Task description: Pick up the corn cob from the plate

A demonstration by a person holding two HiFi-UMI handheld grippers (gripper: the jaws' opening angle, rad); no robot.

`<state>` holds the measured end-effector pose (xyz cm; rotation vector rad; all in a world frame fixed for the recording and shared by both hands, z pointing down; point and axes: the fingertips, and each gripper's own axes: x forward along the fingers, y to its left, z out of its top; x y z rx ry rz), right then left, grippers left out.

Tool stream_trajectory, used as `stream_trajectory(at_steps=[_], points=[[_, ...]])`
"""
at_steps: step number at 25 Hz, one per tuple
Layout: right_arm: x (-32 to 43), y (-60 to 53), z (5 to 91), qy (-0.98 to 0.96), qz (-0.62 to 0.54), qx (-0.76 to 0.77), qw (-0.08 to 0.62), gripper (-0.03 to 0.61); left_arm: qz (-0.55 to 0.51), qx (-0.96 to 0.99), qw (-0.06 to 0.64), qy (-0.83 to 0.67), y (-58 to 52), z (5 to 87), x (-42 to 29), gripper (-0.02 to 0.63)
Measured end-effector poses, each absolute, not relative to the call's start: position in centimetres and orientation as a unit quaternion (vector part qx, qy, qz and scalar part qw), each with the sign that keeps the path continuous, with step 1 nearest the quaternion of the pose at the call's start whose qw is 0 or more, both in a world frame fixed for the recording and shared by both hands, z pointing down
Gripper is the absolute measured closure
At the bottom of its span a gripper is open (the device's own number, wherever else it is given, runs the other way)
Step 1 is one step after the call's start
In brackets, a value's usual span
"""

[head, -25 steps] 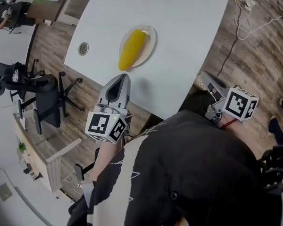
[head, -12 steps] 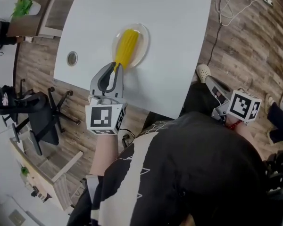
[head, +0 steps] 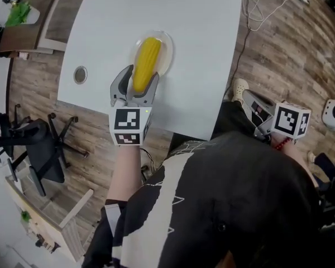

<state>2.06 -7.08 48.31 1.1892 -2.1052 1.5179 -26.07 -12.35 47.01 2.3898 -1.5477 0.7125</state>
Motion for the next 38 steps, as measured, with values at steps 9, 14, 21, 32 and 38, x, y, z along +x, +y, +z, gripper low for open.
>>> stream_trajectory(at_steps=[9, 14, 21, 32, 38], points=[[3.3, -8.6, 45.6, -0.753, 0.480, 0.424, 0.152, 0.563, 0.237, 0.818, 0.094, -0.515, -14.3, 47.1, -25.0, 0.339], [3.1, -9.4, 45.5, -0.754, 0.486, 0.419, 0.137, 0.563, 0.242, 0.807, 0.096, -0.530, -14.3, 46.9, -25.5, 0.339], [4.5, -10.3, 45.5, -0.758, 0.481, 0.418, 0.140, 0.563, 0.225, 0.798, 0.102, -0.550, -14.7, 46.9, -26.0, 0.385], [4.6, -11.9, 45.5, -0.768, 0.489, 0.391, 0.132, 0.563, 0.225, 0.778, 0.134, -0.571, -15.0, 47.3, -26.7, 0.388], [5.4, -12.3, 44.5, -0.776, 0.478, 0.389, 0.134, 0.563, 0.184, 0.762, 0.168, -0.597, -14.6, 47.0, -27.1, 0.391]])
